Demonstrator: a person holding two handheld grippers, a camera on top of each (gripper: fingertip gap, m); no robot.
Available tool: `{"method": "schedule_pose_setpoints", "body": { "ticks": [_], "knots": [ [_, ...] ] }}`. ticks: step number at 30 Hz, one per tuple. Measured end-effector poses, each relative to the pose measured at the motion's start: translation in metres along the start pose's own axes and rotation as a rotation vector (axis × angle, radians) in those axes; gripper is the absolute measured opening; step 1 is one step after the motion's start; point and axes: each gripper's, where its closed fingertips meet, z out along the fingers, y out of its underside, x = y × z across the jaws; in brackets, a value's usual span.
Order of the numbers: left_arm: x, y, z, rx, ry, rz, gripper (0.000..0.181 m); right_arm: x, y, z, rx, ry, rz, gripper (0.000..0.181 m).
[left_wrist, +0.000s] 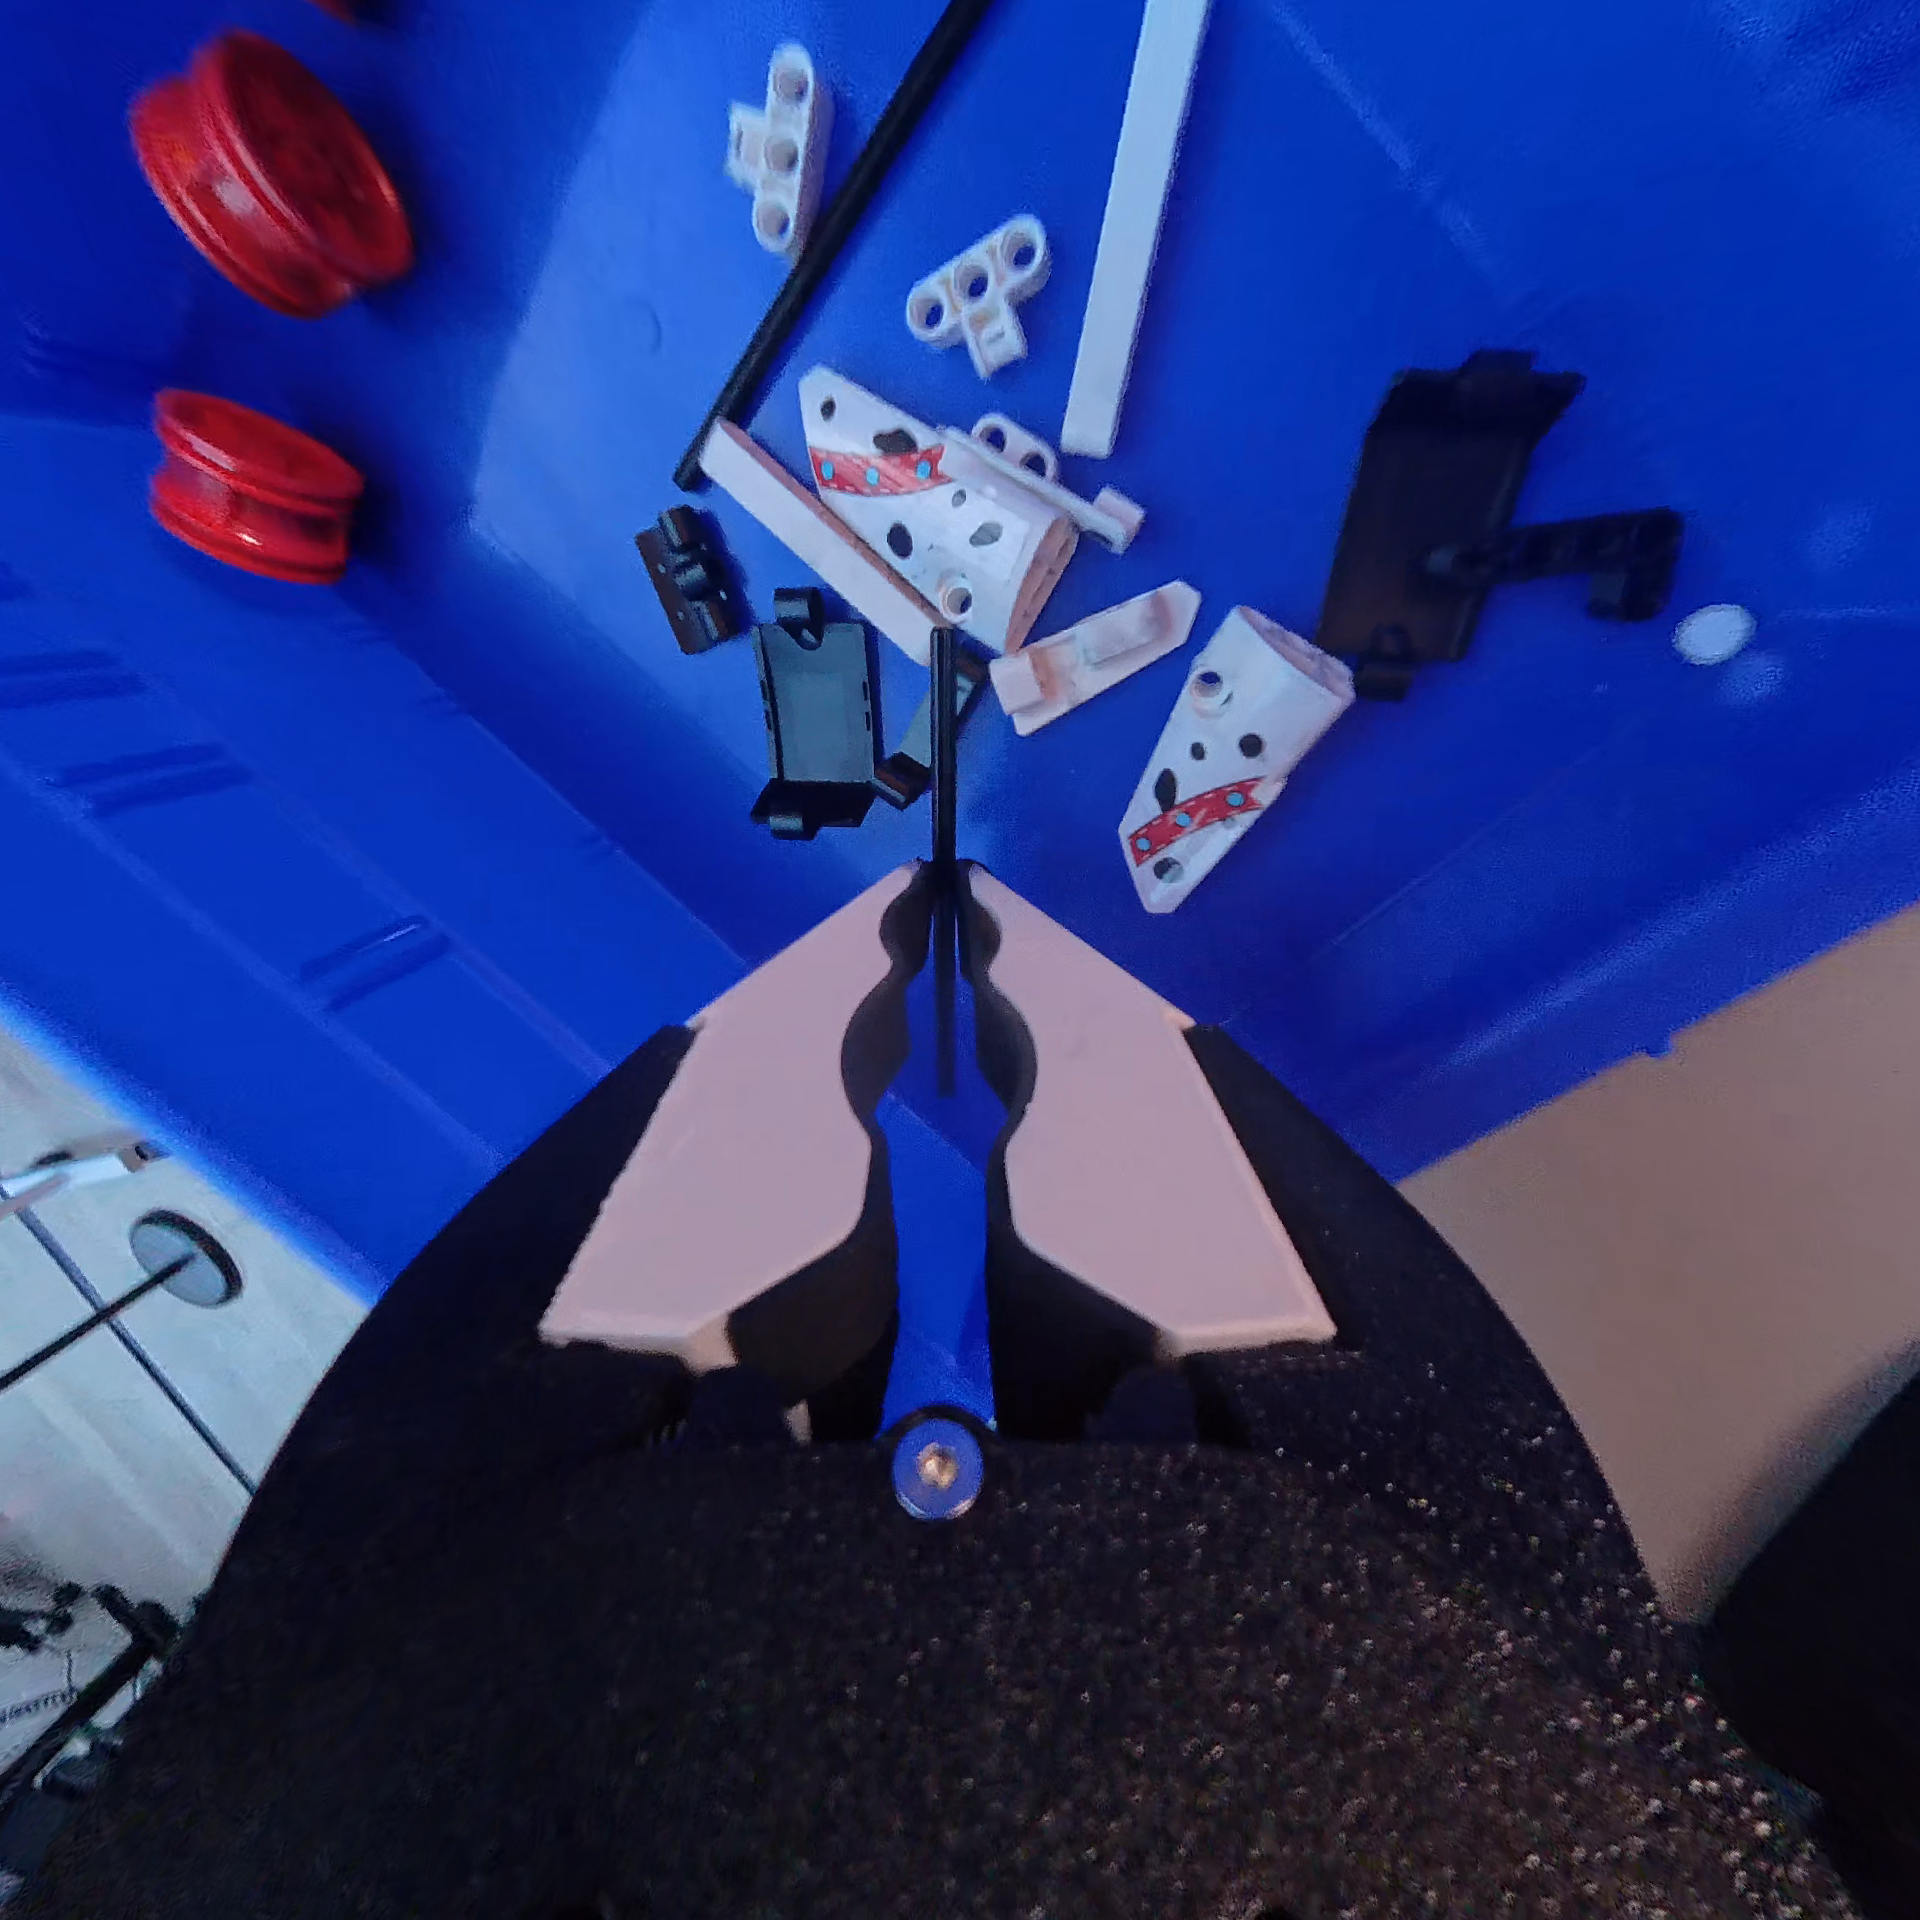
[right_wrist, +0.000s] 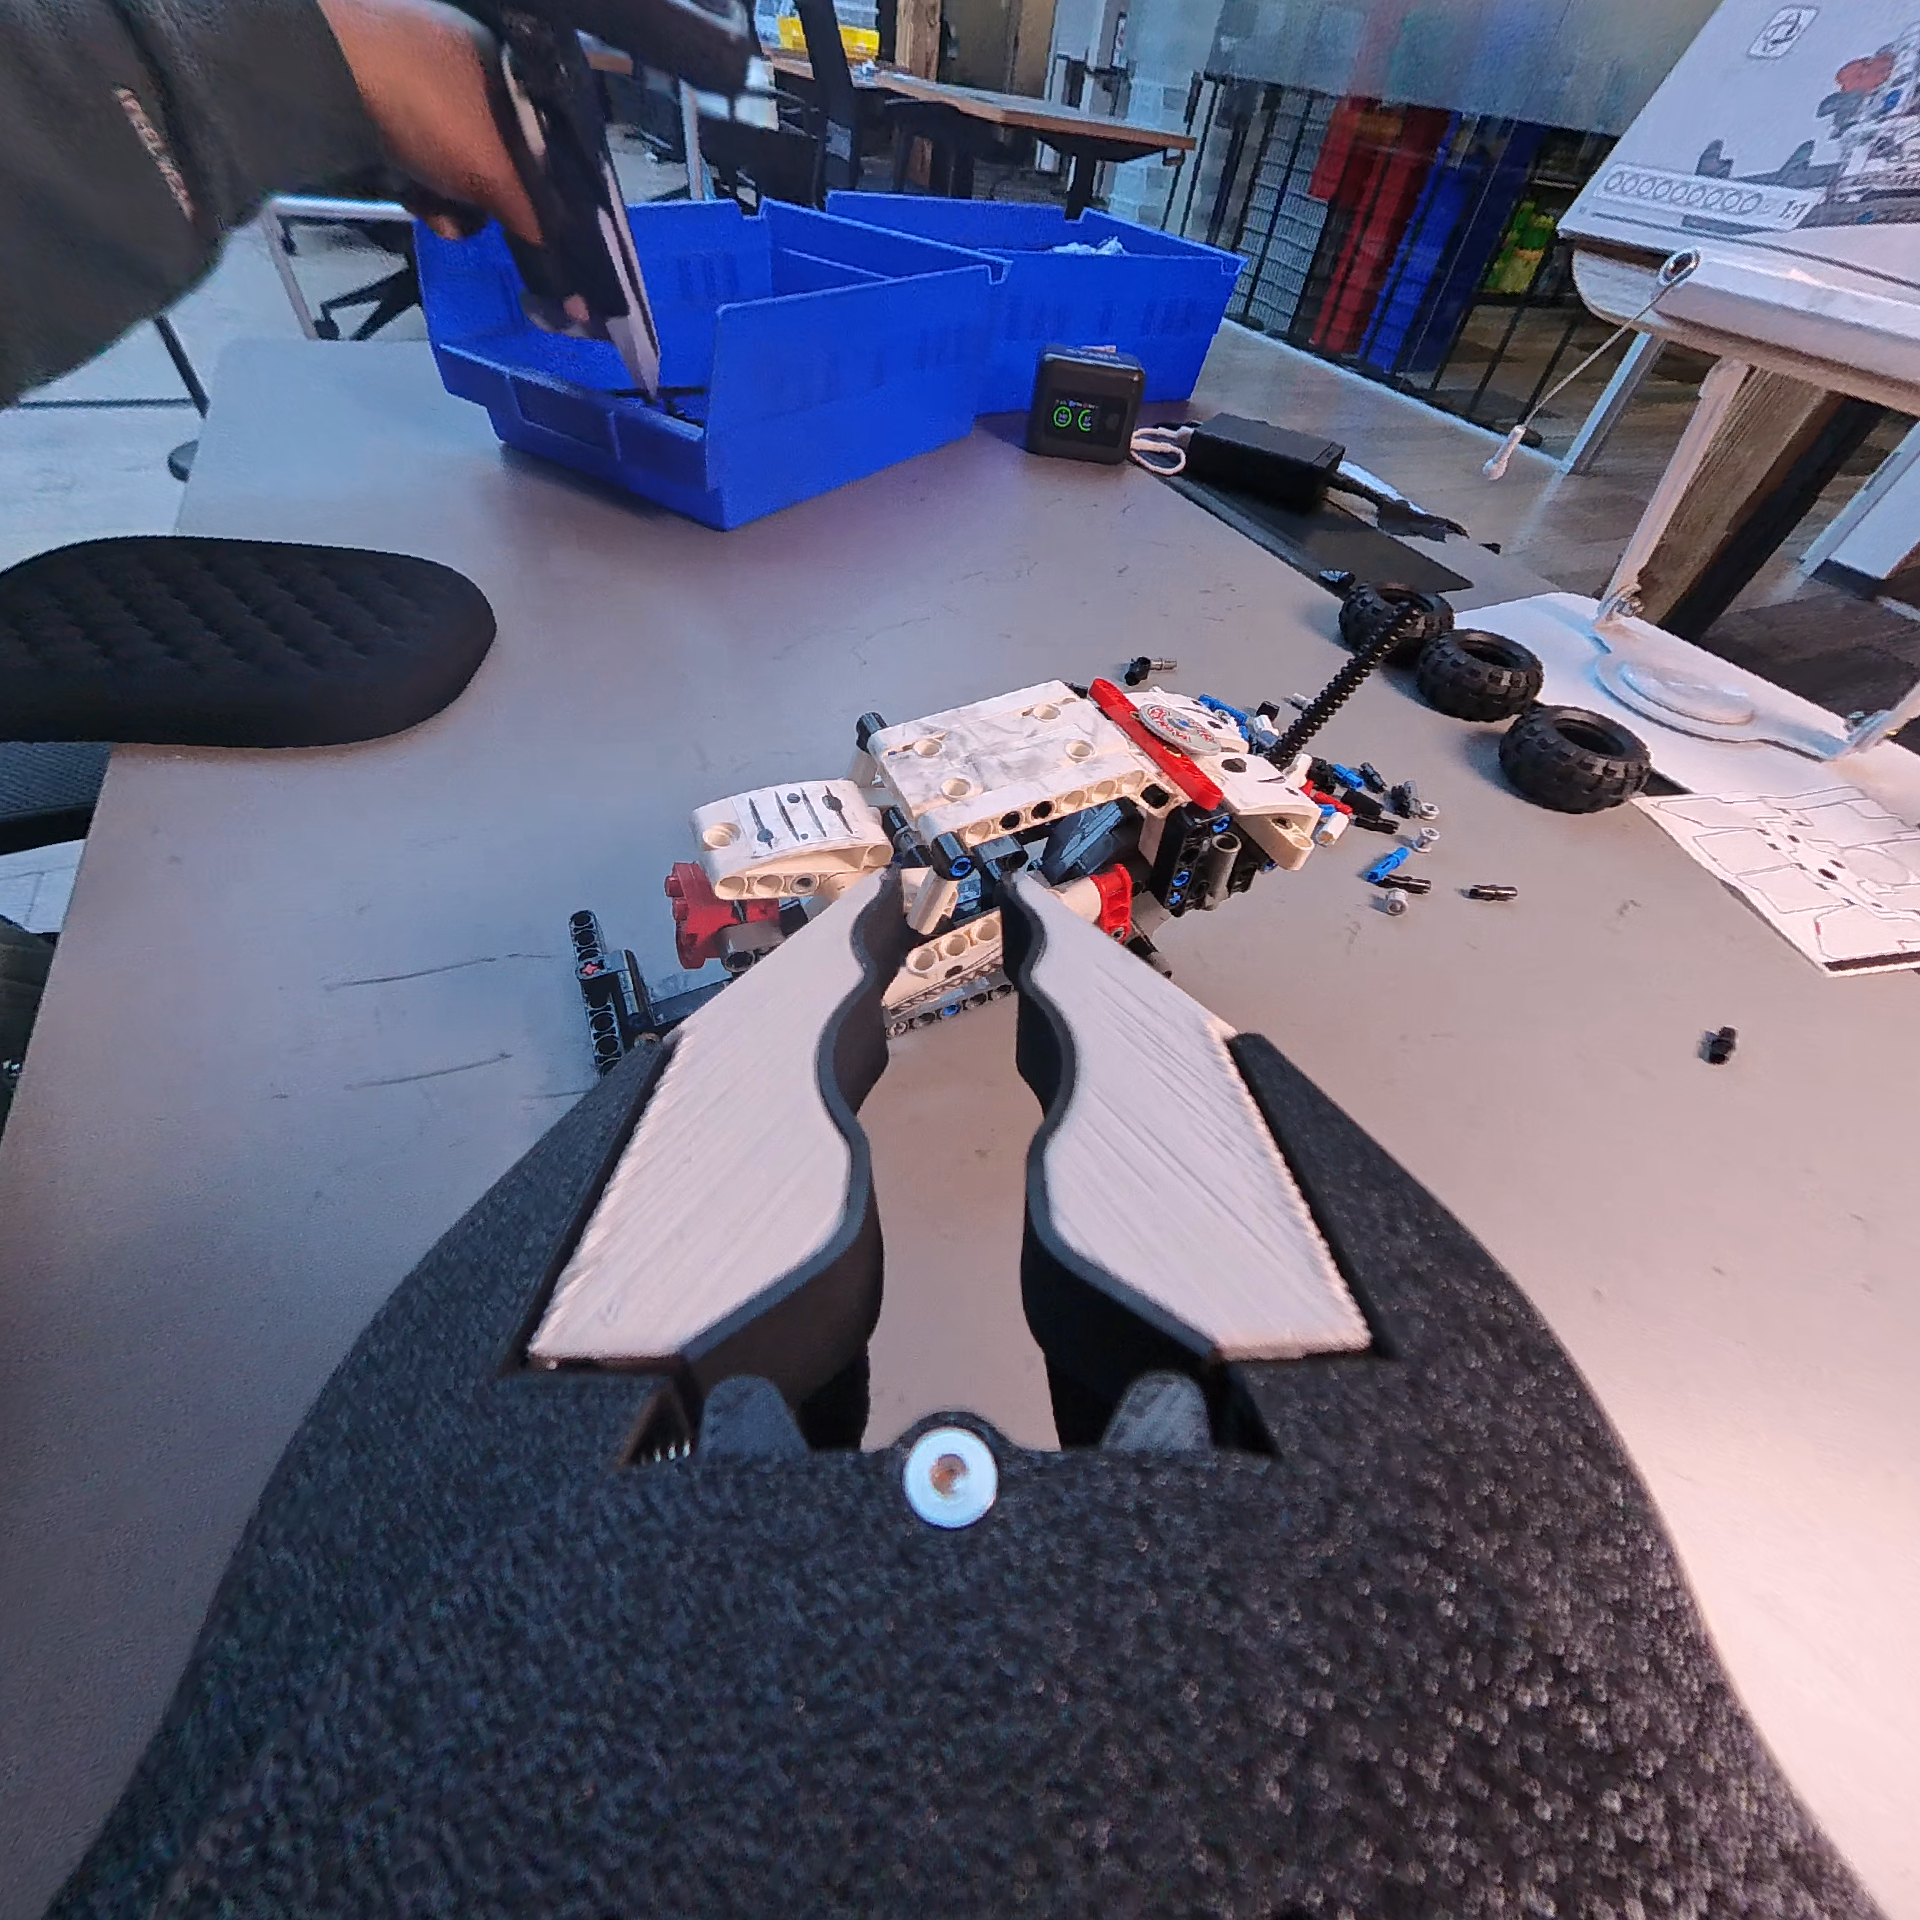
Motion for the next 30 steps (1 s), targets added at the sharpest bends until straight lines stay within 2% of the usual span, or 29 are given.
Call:
{"method": "schedule_pose_setpoints", "body": {
  "ticks": [2, 4, 7, 9, 11, 13, 17, 20, 23, 27, 30],
  "knots": [
    [0.008, -0.014, -0.03, 0.114, -0.014, 0.039, 0.004, 0.002, -0.001, -0.001, 0.01, 0.007, 0.006, 0.018],
    [0.038, -0.038, -0.068, 0.297, 0.078, 0.095, 0.004, 0.003, -0.004, -0.002, 0.028, 0.009, 0.009, 0.018],
    [0.128, -0.069, -0.134, 0.588, 0.39, 0.248, 0.004, 0.003, -0.018, -0.008, 0.107, 0.015, -0.008, 0.018],
    [0.2, -0.071, -0.17, 0.7, 0.596, 0.408, 0.004, -0.008, -0.027, -0.01, 0.141, -0.039, -0.002, 0.023],
    [0.269, -0.062, -0.191, 0.72, 0.771, 0.569, 0.004, -0.027, -0.036, -0.012, 0.142, -0.12, -0.058, 0.029],
    [0.329, -0.051, -0.199, 0.678, 0.908, 0.713, 0.004, -0.056, -0.038, -0.012, 0.081, -0.224, -0.17, 0.033],
    [0.41, -0.033, -0.188, 0.522, 0.977, 0.985, 0.004, -0.086, -0.037, -0.008, -0.048, -0.319, -0.323, 0.042],
    [0.443, -0.024, -0.185, 0.446, 0.964, 1.132, 0.004, -0.097, -0.029, -0.011, -0.142, -0.373, -0.393, 0.034],
    [0.458, -0.023, -0.187, 0.411, 0.959, 1.202, 0.004, -0.101, -0.022, -0.018, -0.205, -0.398, -0.453, 0.005],
    [0.46, -0.027, -0.19, 0.416, 0.993, 1.208, 0.004, -0.098, -0.023, -0.023, -0.201, -0.373, -0.434, 0.003],
    [0.454, -0.041, -0.194, 0.52, 1.0, 1.154, 0.009, -0.079, -0.018, -0.033, -0.206, -0.317, -0.393, 0.003]
  ]
}}
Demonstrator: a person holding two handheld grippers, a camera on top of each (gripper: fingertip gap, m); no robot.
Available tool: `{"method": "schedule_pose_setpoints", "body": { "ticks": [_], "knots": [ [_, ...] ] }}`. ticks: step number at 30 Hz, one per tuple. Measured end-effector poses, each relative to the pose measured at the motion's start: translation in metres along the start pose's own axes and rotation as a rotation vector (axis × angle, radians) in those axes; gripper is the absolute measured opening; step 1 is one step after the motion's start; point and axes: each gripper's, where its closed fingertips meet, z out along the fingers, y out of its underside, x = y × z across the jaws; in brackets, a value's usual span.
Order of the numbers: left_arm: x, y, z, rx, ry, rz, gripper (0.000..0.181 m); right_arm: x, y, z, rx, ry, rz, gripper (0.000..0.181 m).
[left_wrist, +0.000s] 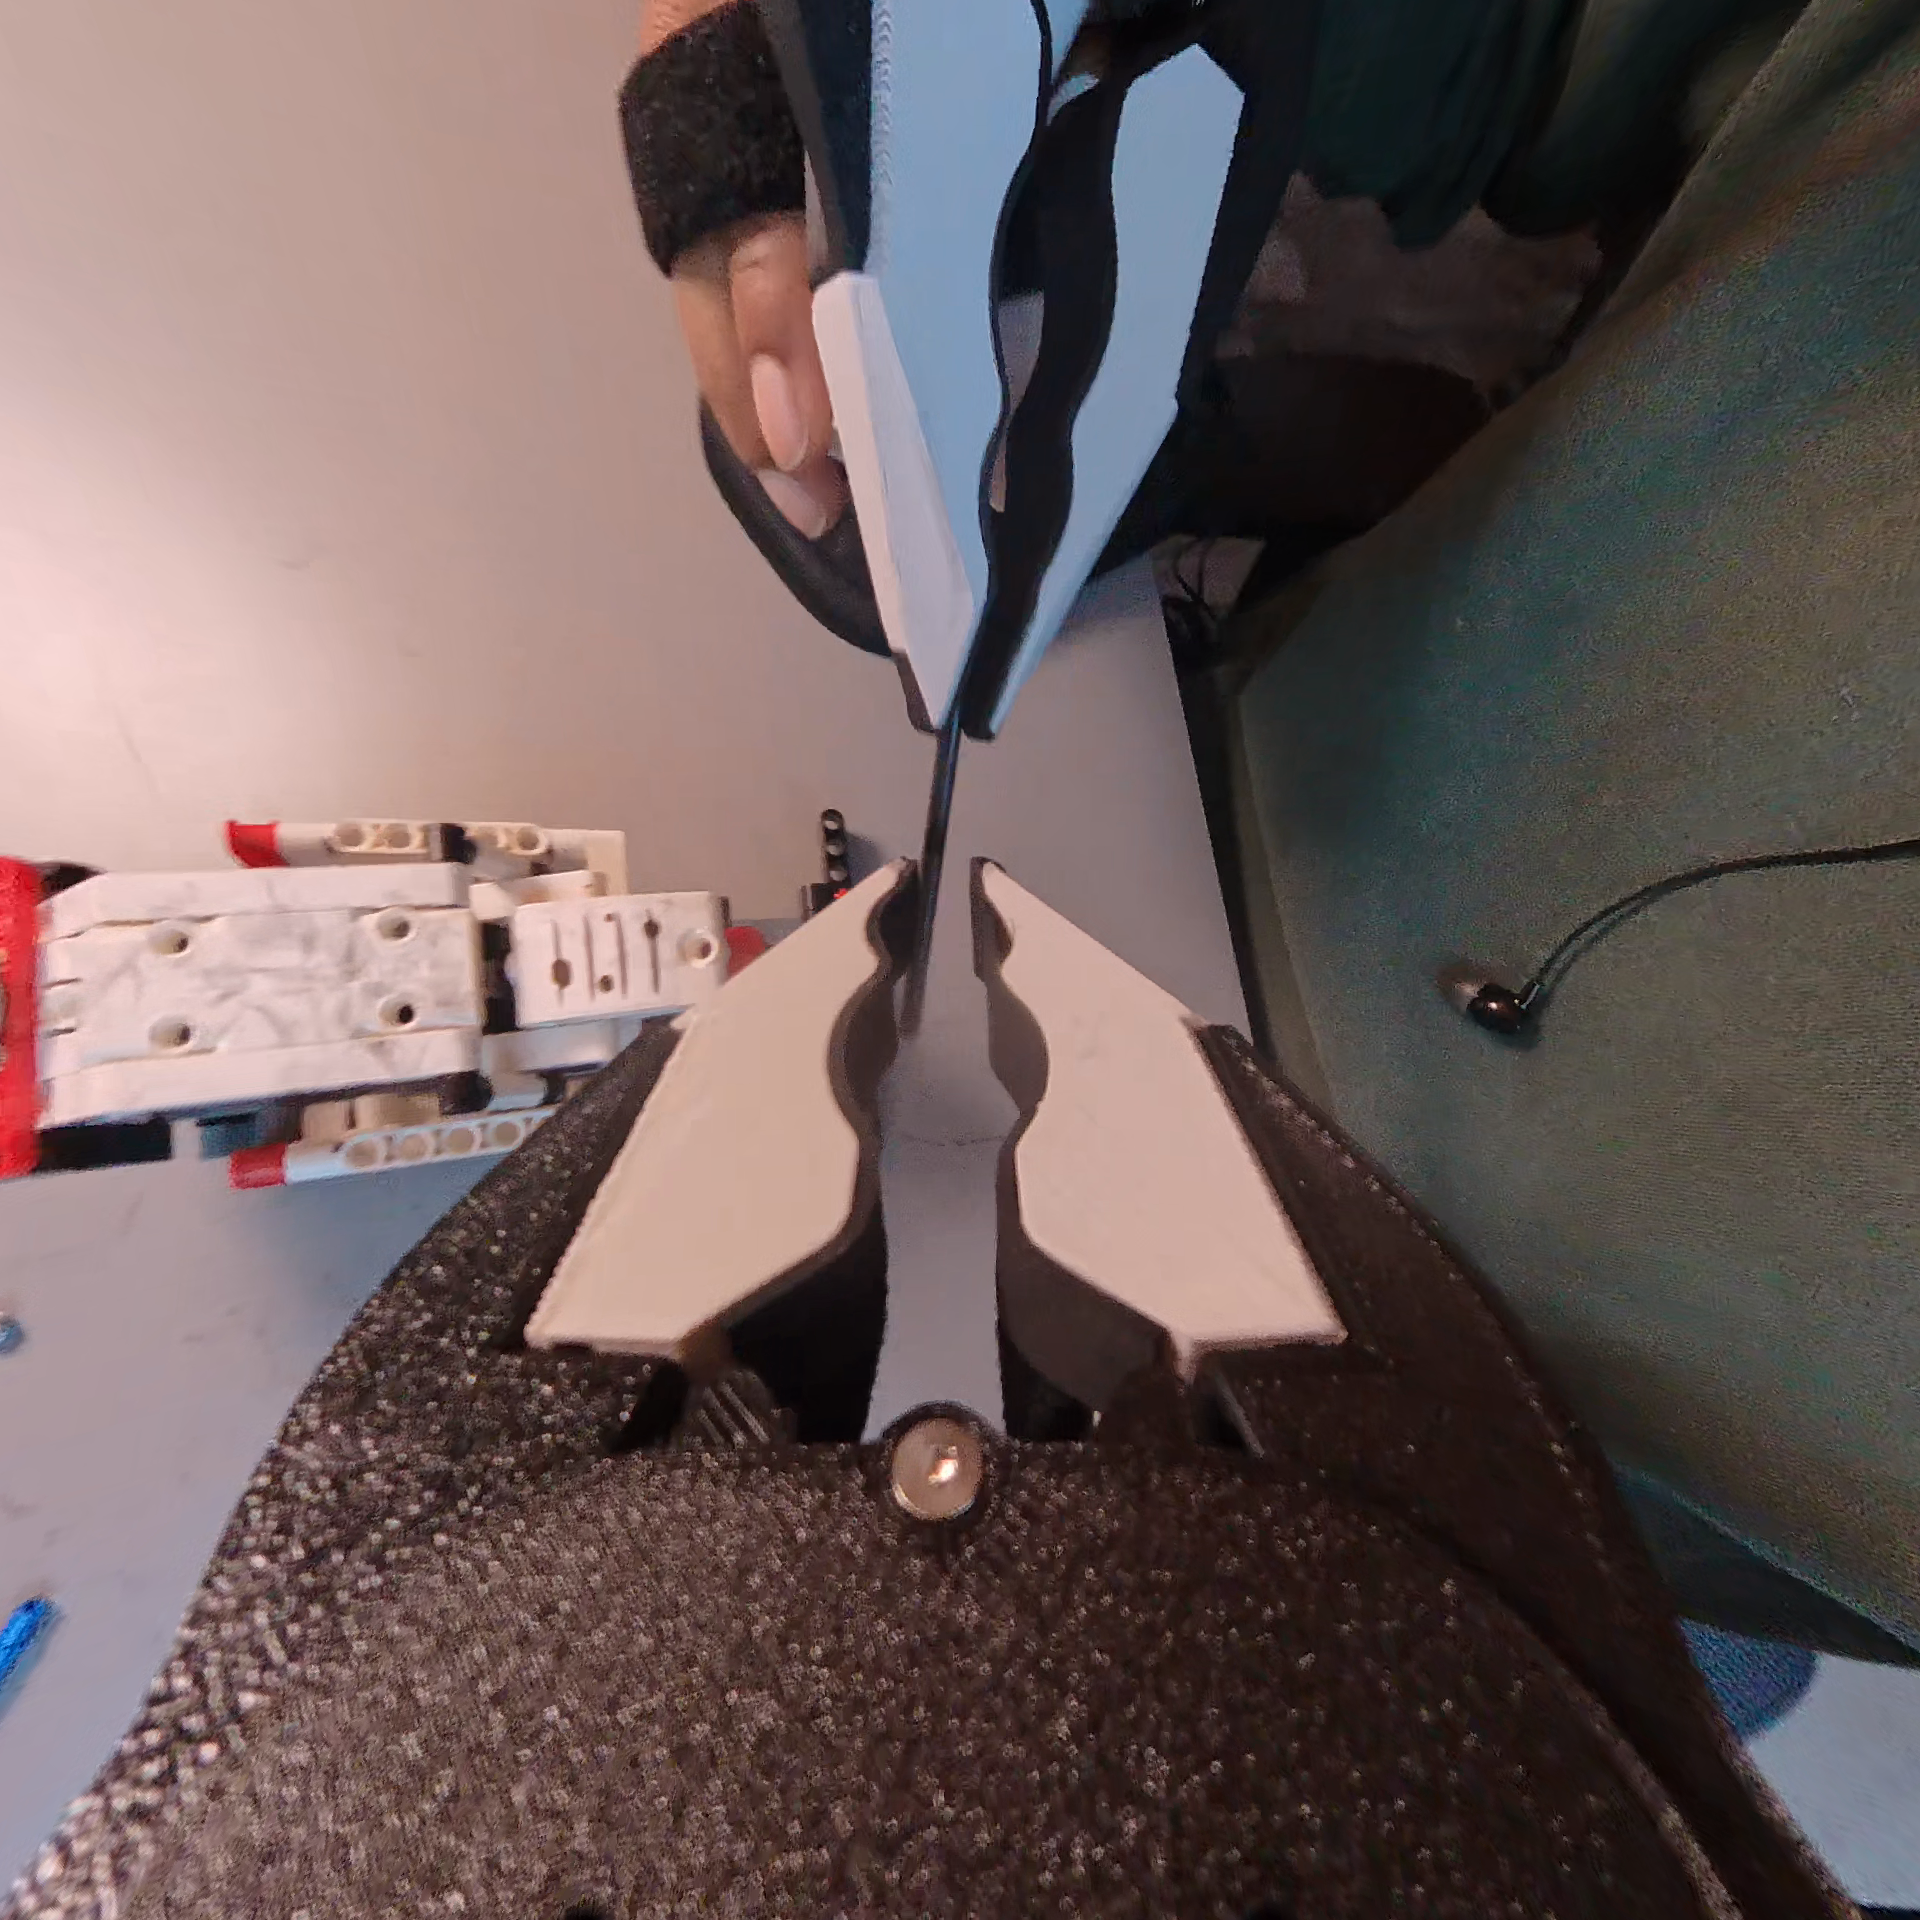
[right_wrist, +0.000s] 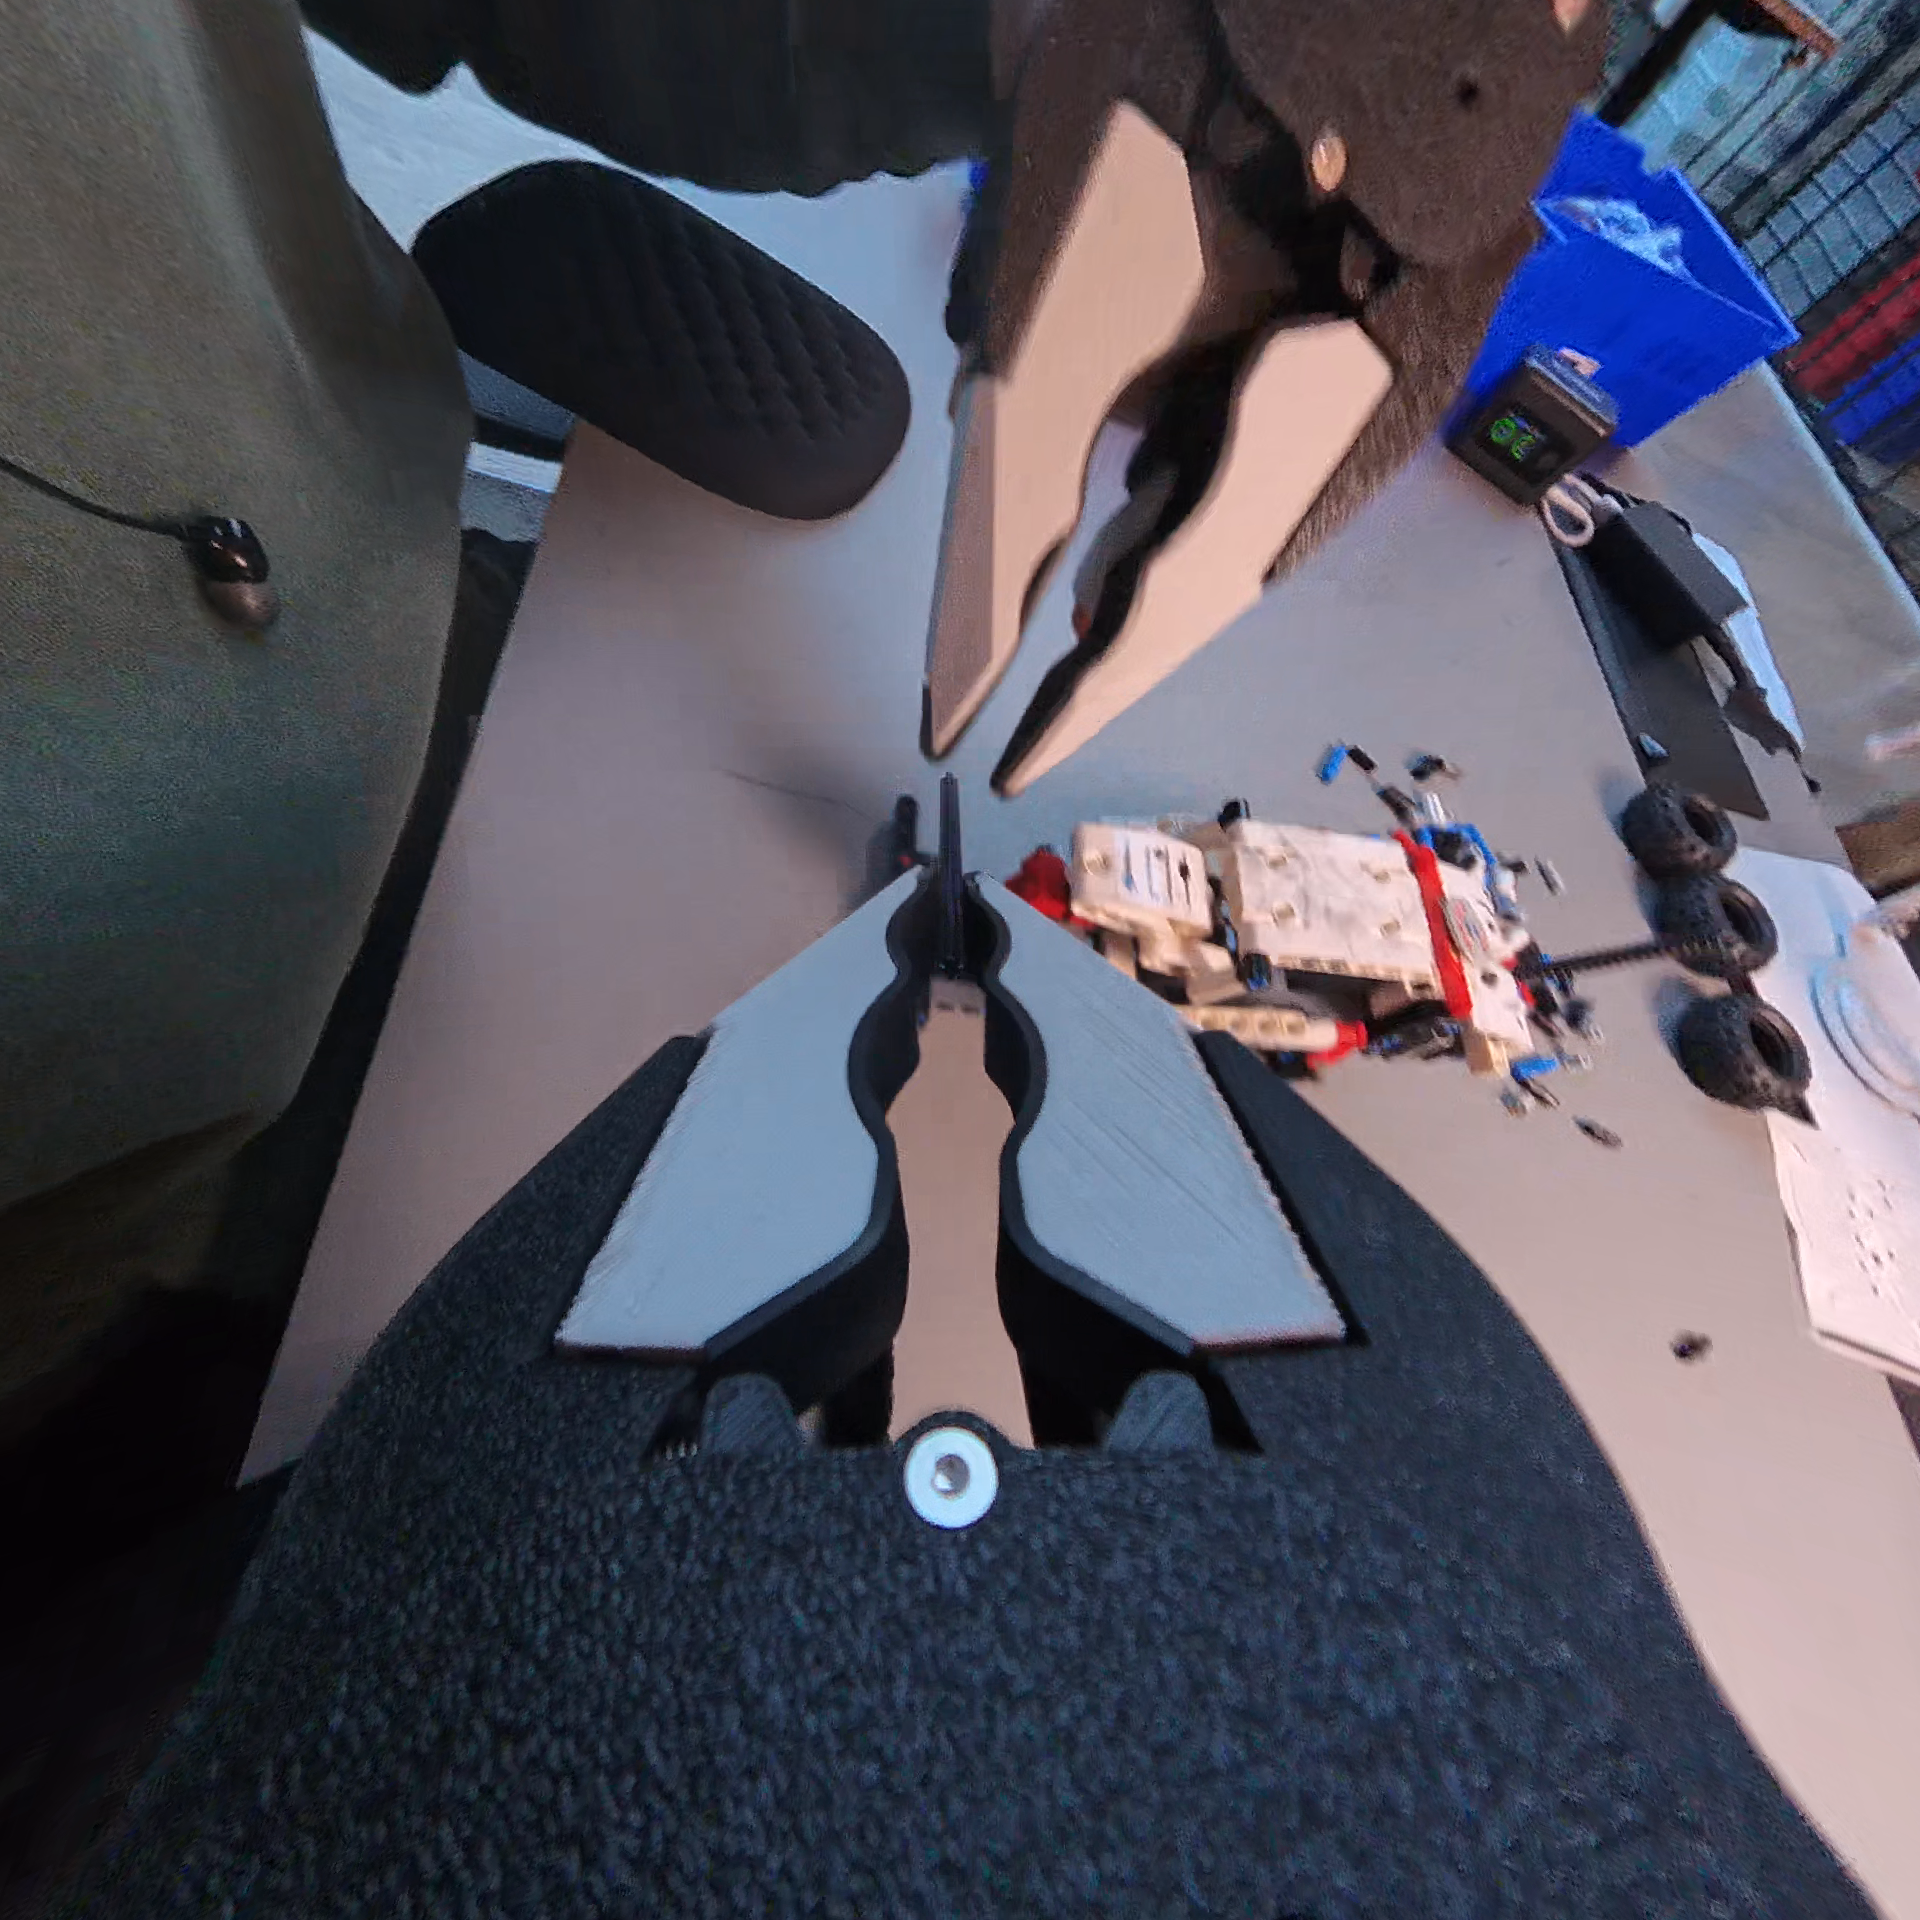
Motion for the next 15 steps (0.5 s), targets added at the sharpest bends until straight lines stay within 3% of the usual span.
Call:
{"method": "schedule_pose_setpoints", "body": {
  "ticks": [3, 5, 9, 12, 15],
  "knots": [
    [-0.02, 0.002, -0.025, 0.121, -0.118, -0.036, 0.022, 0.023, 0.043, -0.028, -0.057, 0.074, 0.118, 0.004],
    [-0.034, 0.018, -0.036, 0.146, -0.197, -0.068, 0.023, 0.04, 0.082, -0.044, -0.124, 0.149, 0.199, 0.003],
    [-0.052, 0.054, -0.025, 0.093, -0.326, -0.07, 0.025, 0.048, 0.147, -0.04, -0.31, 0.206, 0.255, 0.003],
    [-0.063, 0.068, -0.016, 0.047, -0.409, 0.015, 0.026, 0.043, 0.17, -0.029, -0.43, 0.2, 0.22, 0.003],
    [-0.06, 0.07, -0.004, 0.06, -0.343, -0.033, 0.027, 0.051, 0.158, -0.033, -0.412, 0.248, 0.291, 0.029]
  ]
}}
